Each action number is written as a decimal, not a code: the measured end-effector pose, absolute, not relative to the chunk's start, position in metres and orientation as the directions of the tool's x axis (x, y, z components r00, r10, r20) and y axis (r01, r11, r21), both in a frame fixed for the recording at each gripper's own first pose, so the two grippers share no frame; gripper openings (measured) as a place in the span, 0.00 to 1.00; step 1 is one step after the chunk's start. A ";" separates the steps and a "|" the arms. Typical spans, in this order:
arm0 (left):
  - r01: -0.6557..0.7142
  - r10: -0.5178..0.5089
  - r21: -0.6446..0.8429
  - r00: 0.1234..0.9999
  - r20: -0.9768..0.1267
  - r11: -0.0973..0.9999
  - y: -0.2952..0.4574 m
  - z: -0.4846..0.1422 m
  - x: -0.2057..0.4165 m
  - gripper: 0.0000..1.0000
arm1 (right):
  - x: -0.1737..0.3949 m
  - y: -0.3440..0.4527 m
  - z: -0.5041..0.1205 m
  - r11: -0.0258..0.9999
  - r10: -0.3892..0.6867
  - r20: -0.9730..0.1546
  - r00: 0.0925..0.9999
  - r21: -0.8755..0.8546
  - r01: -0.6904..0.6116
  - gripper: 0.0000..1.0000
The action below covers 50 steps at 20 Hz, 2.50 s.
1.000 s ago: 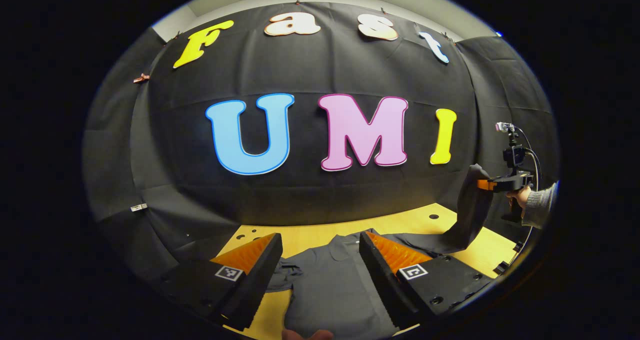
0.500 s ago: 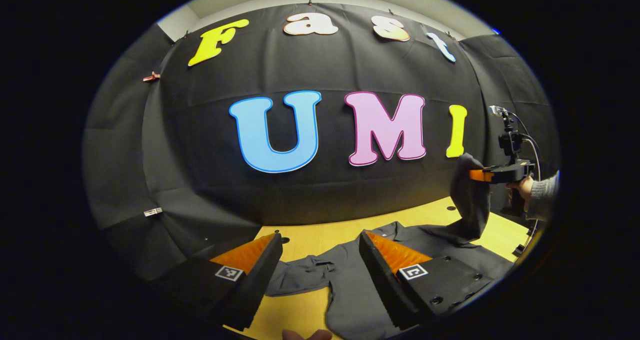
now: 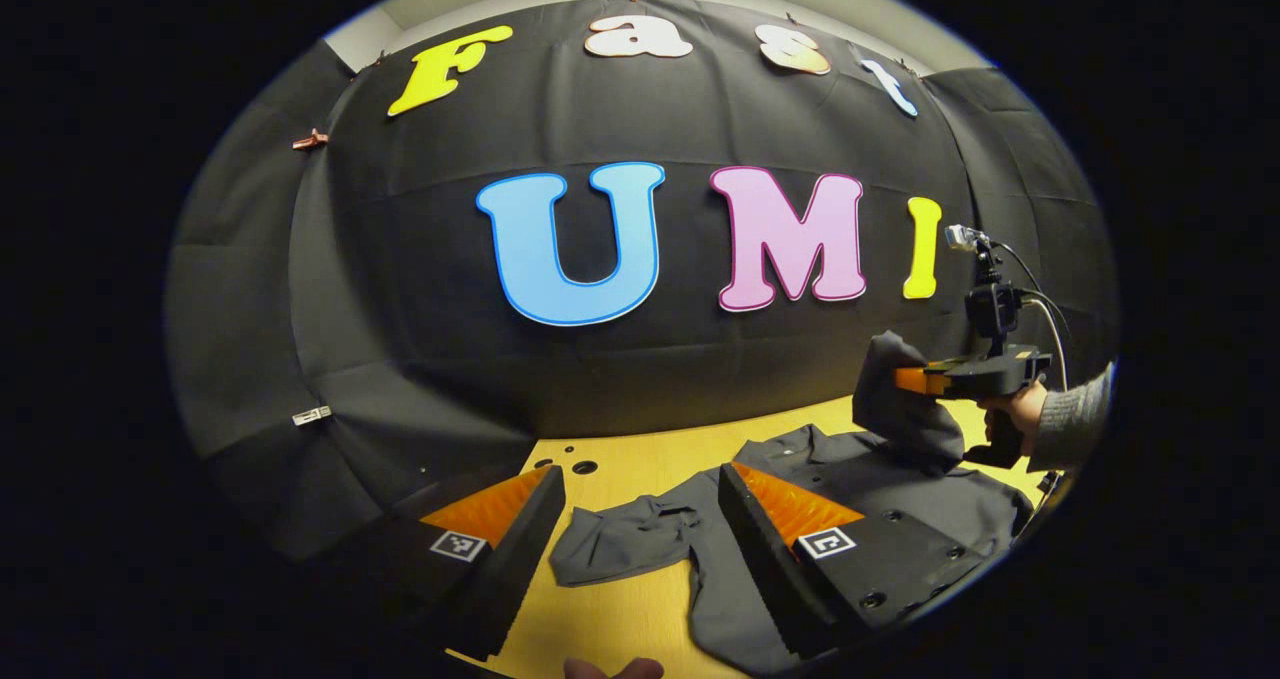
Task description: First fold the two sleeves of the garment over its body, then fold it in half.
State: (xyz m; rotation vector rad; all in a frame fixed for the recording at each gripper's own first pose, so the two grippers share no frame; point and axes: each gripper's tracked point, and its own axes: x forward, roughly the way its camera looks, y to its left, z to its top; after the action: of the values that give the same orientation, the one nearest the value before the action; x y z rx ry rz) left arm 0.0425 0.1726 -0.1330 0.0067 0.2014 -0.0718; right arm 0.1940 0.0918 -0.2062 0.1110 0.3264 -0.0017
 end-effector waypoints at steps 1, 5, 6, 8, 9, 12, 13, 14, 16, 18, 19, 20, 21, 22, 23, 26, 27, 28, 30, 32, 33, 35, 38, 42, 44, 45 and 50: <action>0.067 -0.066 -0.003 0.977 -0.203 0.998 0.176 -0.136 0.043 0.97 | 0.193 0.103 -0.217 0.994 0.032 -0.338 0.941 0.107 0.005 0.05; 0.054 -0.052 0.003 0.974 -0.220 0.999 0.188 -0.146 0.044 0.97 | 0.194 0.142 -0.259 0.995 0.087 -0.406 0.910 0.088 -0.056 0.06; 0.052 -0.050 0.004 0.973 -0.225 0.999 0.191 -0.149 0.045 0.98 | 0.194 0.154 -0.270 0.994 0.105 -0.423 0.900 0.085 -0.076 0.06; 0.045 -0.043 0.002 0.971 -0.234 0.999 0.198 -0.155 0.046 0.97 | 0.192 0.174 -0.295 0.991 0.134 -0.461 0.877 0.080 -0.110 0.06; 0.042 -0.041 -0.001 0.969 -0.242 0.999 0.200 -0.159 0.047 0.97 | 0.190 0.182 -0.307 0.989 0.145 -0.482 0.864 0.077 -0.123 0.06; 0.028 -0.029 -0.006 0.965 -0.260 1.000 0.210 -0.169 0.048 0.97 | 0.186 0.205 -0.338 0.984 0.175 -0.530 0.830 0.103 -0.142 0.08; 0.025 -0.025 -0.006 0.964 -0.266 1.000 0.213 -0.174 0.047 0.98 | 0.184 0.213 -0.347 0.983 0.186 -0.547 0.817 0.117 -0.145 0.09; 0.023 -0.024 -0.006 0.962 -0.270 1.000 0.215 -0.176 0.048 0.98 | 0.181 0.219 -0.355 0.981 0.195 -0.562 0.804 0.128 -0.149 0.10; 0.018 -0.017 0.001 0.960 -0.280 1.000 0.221 -0.181 0.048 0.97 | 0.178 0.230 -0.368 0.979 0.204 -0.585 0.785 0.138 -0.152 0.13; 0.008 -0.007 0.002 0.957 -0.289 1.000 0.227 -0.187 0.049 0.97 | 0.172 0.240 -0.376 0.974 0.225 -0.603 0.766 0.160 -0.160 0.17; 0.003 -0.004 -0.003 0.957 -0.290 1.000 0.229 -0.191 0.050 0.97 | 0.169 0.247 -0.379 0.969 0.243 -0.607 0.756 0.182 -0.166 0.18; 0.001 -0.003 -0.008 0.956 -0.294 1.000 0.230 -0.194 0.052 0.97 | 0.167 0.253 -0.382 0.964 0.261 -0.616 0.744 0.205 -0.169 0.21; -0.003 -0.001 -0.012 0.954 -0.300 1.000 0.232 -0.198 0.054 0.97 | 0.164 0.258 -0.384 0.960 0.272 -0.624 0.732 0.223 -0.166 0.27; -0.006 0.001 -0.017 0.953 -0.304 1.000 0.233 -0.202 0.056 0.97 | 0.163 0.261 -0.384 0.959 0.274 -0.629 0.727 0.233 -0.160 0.30; -0.010 0.003 -0.022 0.953 -0.304 1.000 0.235 -0.206 0.058 0.97 | 0.161 0.264 -0.384 0.957 0.280 -0.629 0.725 0.244 -0.158 0.33; -0.020 0.006 -0.043 0.952 -0.306 0.999 0.237 -0.215 0.069 0.97 | 0.156 0.275 -0.381 0.949 0.301 -0.631 0.715 0.269 -0.162 0.48; -0.025 0.008 -0.052 0.951 -0.310 0.998 0.238 -0.221 0.072 0.97 | 0.152 0.278 -0.380 0.947 0.306 -0.634 0.710 0.276 -0.162 0.56; -0.032 0.012 -0.061 0.951 -0.310 0.998 0.240 -0.223 0.076 0.98 | 0.150 0.281 -0.377 0.944 0.314 -0.633 0.707 0.288 -0.161 0.59; -0.048 0.026 -0.063 0.949 -0.313 0.997 0.244 -0.228 0.084 0.98 | 0.143 0.290 -0.371 0.936 0.336 -0.626 0.704 0.306 -0.175 0.65; -0.049 0.028 -0.059 0.950 -0.310 0.997 0.243 -0.230 0.090 0.98 | 0.133 0.299 -0.364 0.925 0.368 -0.621 0.693 0.325 -0.200 0.69; -0.042 0.023 -0.055 0.952 -0.306 0.998 0.240 -0.231 0.094 0.98 | 0.128 0.304 -0.360 0.919 0.382 -0.618 0.687 0.334 -0.211 0.61; -0.016 0.001 -0.046 0.955 -0.298 0.999 0.230 -0.233 0.102 0.97 | 0.116 0.307 -0.349 0.905 0.414 -0.606 0.679 0.352 -0.238 0.75; 0.040 -0.052 -0.044 0.950 -0.309 0.998 0.208 -0.245 0.117 0.98 | 0.098 0.297 -0.333 0.894 0.437 -0.603 0.667 0.372 -0.249 0.78; 0.098 -0.102 -0.028 0.937 -0.334 0.995 0.177 -0.265 0.137 0.98 | 0.078 0.252 -0.306 0.907 0.404 -0.596 0.693 0.360 -0.220 0.77; 0.136 -0.133 -0.014 0.928 -0.348 0.991 0.162 -0.278 0.149 0.97 | 0.069 0.229 -0.298 0.915 0.377 -0.596 0.709 0.360 -0.184 0.78; 0.153 -0.147 -0.011 0.922 -0.359 0.988 0.154 -0.285 0.154 0.98 | 0.062 0.213 -0.296 0.921 0.354 -0.600 0.717 0.357 -0.156 0.77; 0.178 -0.174 -0.033 0.878 -0.446 0.984 0.133 -0.334 0.176 0.98 | 0.025 0.153 -0.292 0.937 0.248 -0.626 0.739 0.348 -0.019 0.77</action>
State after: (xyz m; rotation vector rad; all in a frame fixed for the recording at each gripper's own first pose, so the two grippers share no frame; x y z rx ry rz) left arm 0.1762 0.1325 -0.3339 0.0089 0.4638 -0.1833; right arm 0.0247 0.1533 -0.2917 0.3316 0.7274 0.1495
